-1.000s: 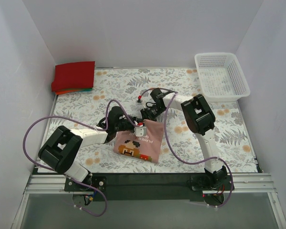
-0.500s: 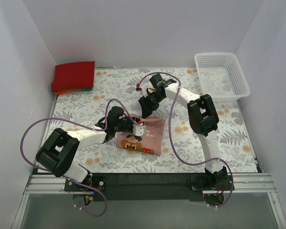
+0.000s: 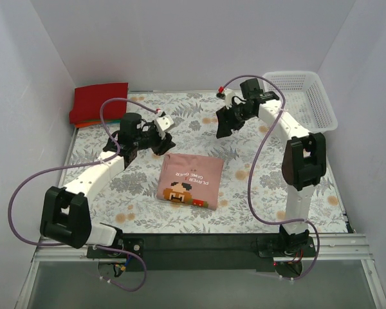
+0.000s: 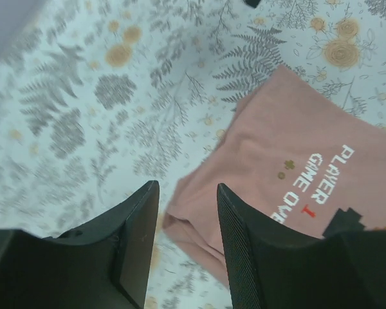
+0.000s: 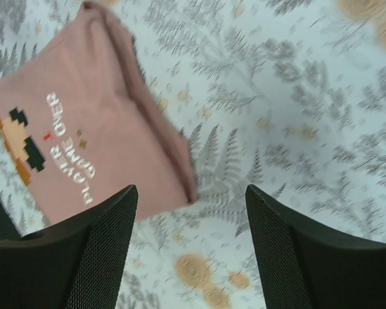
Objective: Fold and stack the t-shirts
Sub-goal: Fold the tshirt
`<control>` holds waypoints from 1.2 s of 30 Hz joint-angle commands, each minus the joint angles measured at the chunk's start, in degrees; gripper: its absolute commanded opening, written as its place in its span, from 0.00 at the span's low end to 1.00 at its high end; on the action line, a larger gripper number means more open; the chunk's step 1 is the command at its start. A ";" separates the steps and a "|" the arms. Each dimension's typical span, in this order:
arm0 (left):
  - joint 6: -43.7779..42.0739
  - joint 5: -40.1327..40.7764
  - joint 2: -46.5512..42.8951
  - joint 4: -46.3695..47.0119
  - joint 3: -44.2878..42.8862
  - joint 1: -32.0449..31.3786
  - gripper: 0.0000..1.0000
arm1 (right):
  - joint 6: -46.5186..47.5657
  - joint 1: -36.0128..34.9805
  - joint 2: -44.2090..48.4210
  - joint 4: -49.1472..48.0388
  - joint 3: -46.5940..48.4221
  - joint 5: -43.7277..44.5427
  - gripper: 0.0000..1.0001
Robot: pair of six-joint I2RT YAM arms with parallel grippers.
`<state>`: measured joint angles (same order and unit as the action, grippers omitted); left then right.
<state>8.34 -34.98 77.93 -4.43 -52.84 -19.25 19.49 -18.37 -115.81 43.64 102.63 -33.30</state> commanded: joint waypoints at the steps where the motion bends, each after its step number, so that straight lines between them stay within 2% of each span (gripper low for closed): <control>1: 15.28 -1.14 4.32 -7.79 -2.27 2.62 0.40 | -0.06 -1.32 4.80 2.33 -7.93 -3.26 0.74; 5: 28.62 -3.59 9.77 -8.67 -3.50 4.83 0.38 | -0.68 -1.32 5.77 1.80 -14.20 -3.70 0.64; 8: 33.83 -5.36 14.07 -8.76 -4.55 5.97 0.38 | -1.20 -1.23 3.41 1.19 -15.35 -3.97 0.62; 28: 39.47 1.58 26.04 -6.74 -10.18 6.76 0.41 | -2.08 -1.23 -4.16 -0.83 -13.95 -5.55 0.65; 32: 39.39 1.15 27.45 -6.74 -10.88 6.76 0.40 | -2.08 -1.32 -4.86 -0.92 -13.68 -6.34 0.53; 34: 39.47 0.45 27.62 -6.30 -10.97 6.76 0.37 | -2.17 -1.32 -5.13 -0.92 -13.51 -6.43 0.43; 36: 39.47 -0.52 27.98 -6.30 -11.23 6.76 0.30 | -2.26 -1.23 -5.48 -0.83 -13.16 -6.43 0.38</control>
<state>47.66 -34.33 105.82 -11.38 -62.06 -12.80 17.39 -19.88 -120.40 43.13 87.35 -37.95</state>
